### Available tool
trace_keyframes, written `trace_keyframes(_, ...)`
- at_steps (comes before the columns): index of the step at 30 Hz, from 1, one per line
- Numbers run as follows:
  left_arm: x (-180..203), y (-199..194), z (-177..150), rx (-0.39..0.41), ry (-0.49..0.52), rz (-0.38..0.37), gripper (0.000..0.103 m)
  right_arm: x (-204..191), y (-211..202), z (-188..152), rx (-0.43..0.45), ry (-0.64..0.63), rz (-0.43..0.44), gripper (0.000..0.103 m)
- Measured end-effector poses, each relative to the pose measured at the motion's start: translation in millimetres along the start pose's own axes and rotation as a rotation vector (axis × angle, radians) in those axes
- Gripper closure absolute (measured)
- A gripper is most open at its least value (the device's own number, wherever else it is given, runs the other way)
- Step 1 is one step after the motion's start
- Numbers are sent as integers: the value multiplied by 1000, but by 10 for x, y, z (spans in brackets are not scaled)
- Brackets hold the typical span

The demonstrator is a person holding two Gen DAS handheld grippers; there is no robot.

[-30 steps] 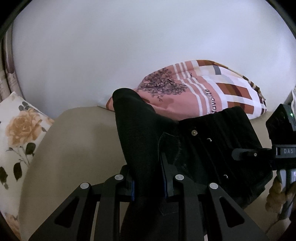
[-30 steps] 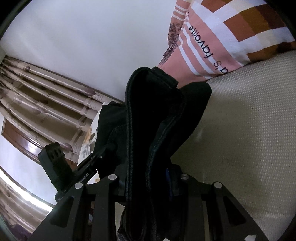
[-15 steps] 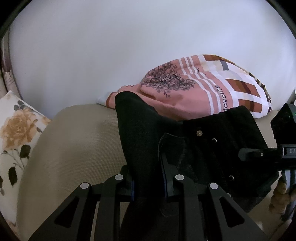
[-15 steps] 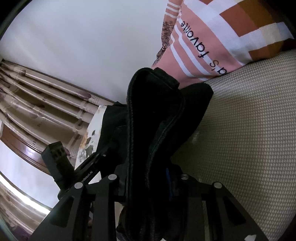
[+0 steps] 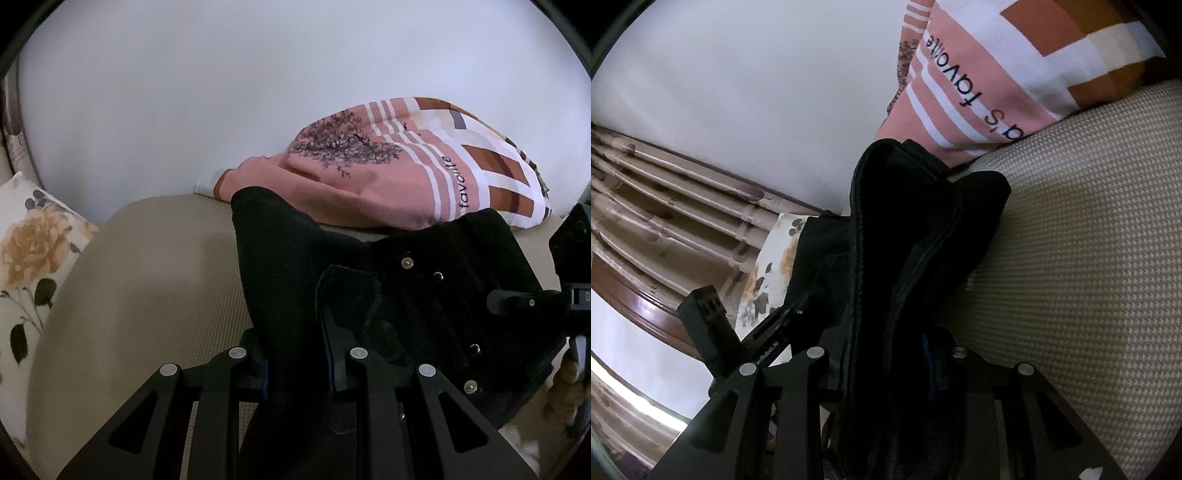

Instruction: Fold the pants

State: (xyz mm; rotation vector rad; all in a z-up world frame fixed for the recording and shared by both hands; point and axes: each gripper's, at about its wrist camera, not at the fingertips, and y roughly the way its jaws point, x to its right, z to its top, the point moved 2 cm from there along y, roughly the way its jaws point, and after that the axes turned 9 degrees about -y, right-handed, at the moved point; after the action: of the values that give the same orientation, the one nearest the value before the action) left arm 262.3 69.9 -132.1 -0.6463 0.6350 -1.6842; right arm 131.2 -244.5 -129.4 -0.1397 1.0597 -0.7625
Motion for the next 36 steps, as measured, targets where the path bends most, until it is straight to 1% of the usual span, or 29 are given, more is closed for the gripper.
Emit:
trace_keyframes(11, -38, 106, -73, 11, 3, 28, 80, 2, 16, 25, 1, -48, -91, 75)
trace_keyframes(18, -76, 156, -95, 14, -9, 32, 78, 10, 58, -3, 1, -56, -117, 75)
trace_keyframes(24, -115, 201, -130, 15, -23, 40, 75, -11, 127, -9, 1, -61, -140, 75)
trace_keyframes(36, -180, 285, -204, 21, -47, 54, 66, -7, 207, -17, -5, -54, -153, 72)
